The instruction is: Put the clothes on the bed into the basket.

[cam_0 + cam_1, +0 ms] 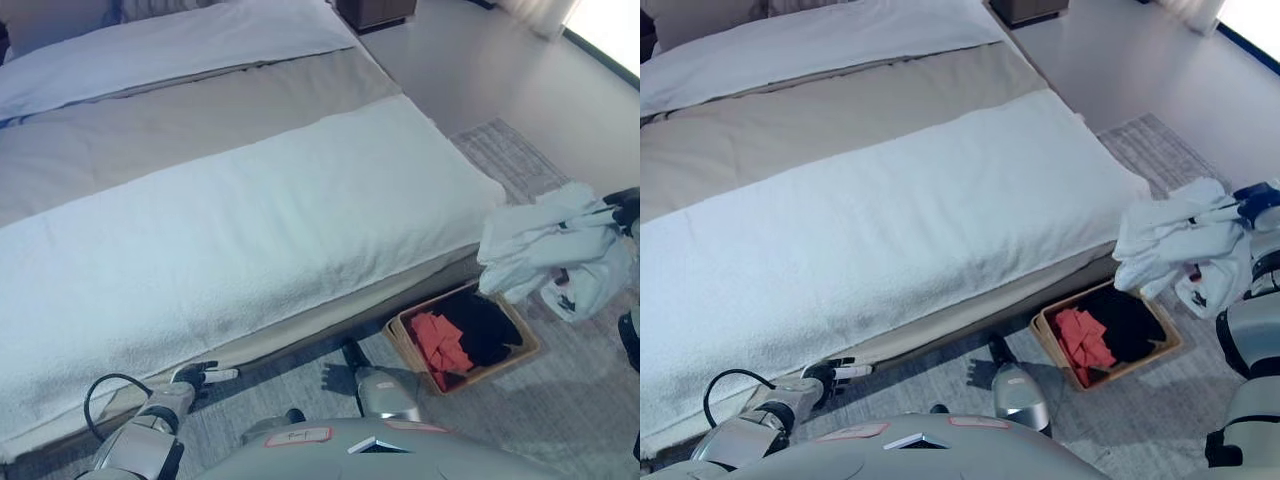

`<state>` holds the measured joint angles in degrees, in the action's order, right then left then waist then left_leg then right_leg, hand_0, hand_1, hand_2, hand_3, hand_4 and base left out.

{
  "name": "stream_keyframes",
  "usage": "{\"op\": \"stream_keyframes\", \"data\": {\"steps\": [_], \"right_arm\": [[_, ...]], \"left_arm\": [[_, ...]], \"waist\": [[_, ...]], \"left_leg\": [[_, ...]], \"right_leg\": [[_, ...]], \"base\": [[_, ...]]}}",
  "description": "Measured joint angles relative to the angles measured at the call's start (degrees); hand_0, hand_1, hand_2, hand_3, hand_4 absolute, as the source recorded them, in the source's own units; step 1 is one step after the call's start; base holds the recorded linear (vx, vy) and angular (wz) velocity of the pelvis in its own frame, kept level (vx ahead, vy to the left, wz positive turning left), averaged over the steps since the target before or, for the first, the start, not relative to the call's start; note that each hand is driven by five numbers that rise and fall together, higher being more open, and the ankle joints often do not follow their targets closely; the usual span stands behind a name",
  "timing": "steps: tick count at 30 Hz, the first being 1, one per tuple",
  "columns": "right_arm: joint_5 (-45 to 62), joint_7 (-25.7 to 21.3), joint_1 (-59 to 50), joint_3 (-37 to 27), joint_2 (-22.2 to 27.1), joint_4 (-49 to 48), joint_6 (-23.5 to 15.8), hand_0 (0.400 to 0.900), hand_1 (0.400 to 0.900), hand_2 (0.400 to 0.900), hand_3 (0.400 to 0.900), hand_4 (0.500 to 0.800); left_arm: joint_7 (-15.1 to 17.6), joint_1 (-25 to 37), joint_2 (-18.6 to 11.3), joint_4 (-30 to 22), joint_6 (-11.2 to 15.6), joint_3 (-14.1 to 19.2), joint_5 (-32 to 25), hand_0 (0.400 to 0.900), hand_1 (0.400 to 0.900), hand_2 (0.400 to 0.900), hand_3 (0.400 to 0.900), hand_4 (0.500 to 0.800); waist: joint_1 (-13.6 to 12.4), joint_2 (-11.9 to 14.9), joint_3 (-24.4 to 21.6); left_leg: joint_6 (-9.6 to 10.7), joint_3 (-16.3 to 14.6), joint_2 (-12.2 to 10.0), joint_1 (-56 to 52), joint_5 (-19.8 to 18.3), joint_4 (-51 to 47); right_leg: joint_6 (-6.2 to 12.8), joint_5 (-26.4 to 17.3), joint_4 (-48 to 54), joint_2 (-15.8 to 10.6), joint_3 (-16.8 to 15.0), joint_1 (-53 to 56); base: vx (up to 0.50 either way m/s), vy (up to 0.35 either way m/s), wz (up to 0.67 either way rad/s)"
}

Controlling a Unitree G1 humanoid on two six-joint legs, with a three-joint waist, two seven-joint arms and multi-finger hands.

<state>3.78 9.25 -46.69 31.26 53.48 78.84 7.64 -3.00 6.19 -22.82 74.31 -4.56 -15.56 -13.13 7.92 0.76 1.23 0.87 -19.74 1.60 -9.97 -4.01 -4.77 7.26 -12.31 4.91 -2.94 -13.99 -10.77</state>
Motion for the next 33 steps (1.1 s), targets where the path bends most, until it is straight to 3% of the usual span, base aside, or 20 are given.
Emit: {"op": "stream_keyframes", "data": {"steps": [3, 9, 10, 11, 12, 18, 33], "right_arm": [[0.00, 0.09, 0.27, -0.14, 0.03, -0.01, 0.47, 0.400, 0.400, 0.400, 0.400, 0.500], [0.03, 0.21, 0.66, -1.99, 0.46, 0.00, 0.55, 0.400, 0.400, 0.400, 0.400, 0.500], [0.04, 0.20, 0.72, -2.59, 0.73, -0.02, 0.52, 0.557, 0.557, 0.557, 0.557, 0.594], [0.04, 0.22, 0.87, -2.83, 0.99, 0.01, 0.55, 0.649, 0.649, 0.649, 0.649, 0.649], [0.04, 0.24, 0.96, -2.90, 1.21, 0.02, 0.57, 0.900, 0.900, 0.900, 0.900, 0.800], [0.03, 0.29, 1.46, -4.73, 1.65, -0.02, 0.62, 0.900, 0.900, 0.900, 0.900, 0.800], [0.03, 0.27, 1.56, -6.92, 2.18, -0.10, 0.60, 0.900, 0.900, 0.900, 0.900, 0.800]], "left_arm": [[0.00, 0.23, -0.35, -0.03, -0.17, 0.21, 0.02, 0.900, 0.900, 0.900, 0.900, 0.800], [-0.03, 0.41, -0.33, -0.05, -0.29, 0.21, 0.03, 0.900, 0.900, 0.900, 0.900, 0.800], [-0.03, 0.46, -0.33, -0.06, -0.30, 0.21, 0.04, 0.900, 0.900, 0.900, 0.900, 0.800], [-0.03, 0.46, -0.33, -0.05, -0.32, 0.21, 0.04, 0.900, 0.900, 0.900, 0.900, 0.800], [-0.03, 0.45, -0.33, -0.02, -0.33, 0.21, 0.04, 0.900, 0.900, 0.900, 0.900, 0.800], [-0.03, 0.44, -0.33, -0.03, -0.41, 0.22, 0.06, 0.900, 0.900, 0.900, 0.900, 0.800], [-0.01, 1.58, -0.27, -0.05, -0.39, 0.22, 1.05, 0.900, 0.900, 0.900, 0.900, 0.800]], "waist": [[1.48, -0.20, 0.05], [1.70, -0.94, 1.04], [1.70, -1.24, 1.43], [1.69, -1.52, 1.74], [1.66, -1.92, 2.09], [1.37, -3.21, 2.80], [1.35, -2.79, 3.62]], "left_leg": [[-0.18, -0.20, 0.33, -0.19, -0.13, 0.02], [-0.15, -1.14, 0.75, -0.58, -0.10, 0.02], [-0.16, -1.12, 0.79, -0.56, -0.10, 0.02], [-0.17, -1.08, 0.83, -0.57, -0.11, 0.02], [-0.21, -0.99, 0.88, -0.57, -0.13, 0.02], [-0.37, -0.57, 0.85, -0.55, -0.24, 0.03], [-0.52, -0.23, 0.72, -0.85, -0.35, 0.02]], "right_leg": [[0.04, 0.02, -0.01, -0.26, 0.01, -0.29], [0.06, 0.01, -0.01, -0.51, -0.02, -0.34], [0.06, 0.01, -0.01, -0.60, -0.01, -0.34], [0.06, 0.00, -0.01, -0.66, 0.00, -0.34], [0.07, 0.00, -0.01, -0.70, 0.03, -0.32], [0.70, -0.50, -0.02, -0.73, 0.27, -0.23], [0.79, -0.56, 0.00, -0.82, 0.65, 0.20]], "base": [[-0.01, 0.008, -0.07], [-0.01, 0.003, -0.04], [-0.02, -0.004, 0.05], [-0.01, -0.005, 0.05], [-0.01, -0.005, 0.04], [0.00, 0.000, 0.00], [0.00, -0.003, 0.01]]}}
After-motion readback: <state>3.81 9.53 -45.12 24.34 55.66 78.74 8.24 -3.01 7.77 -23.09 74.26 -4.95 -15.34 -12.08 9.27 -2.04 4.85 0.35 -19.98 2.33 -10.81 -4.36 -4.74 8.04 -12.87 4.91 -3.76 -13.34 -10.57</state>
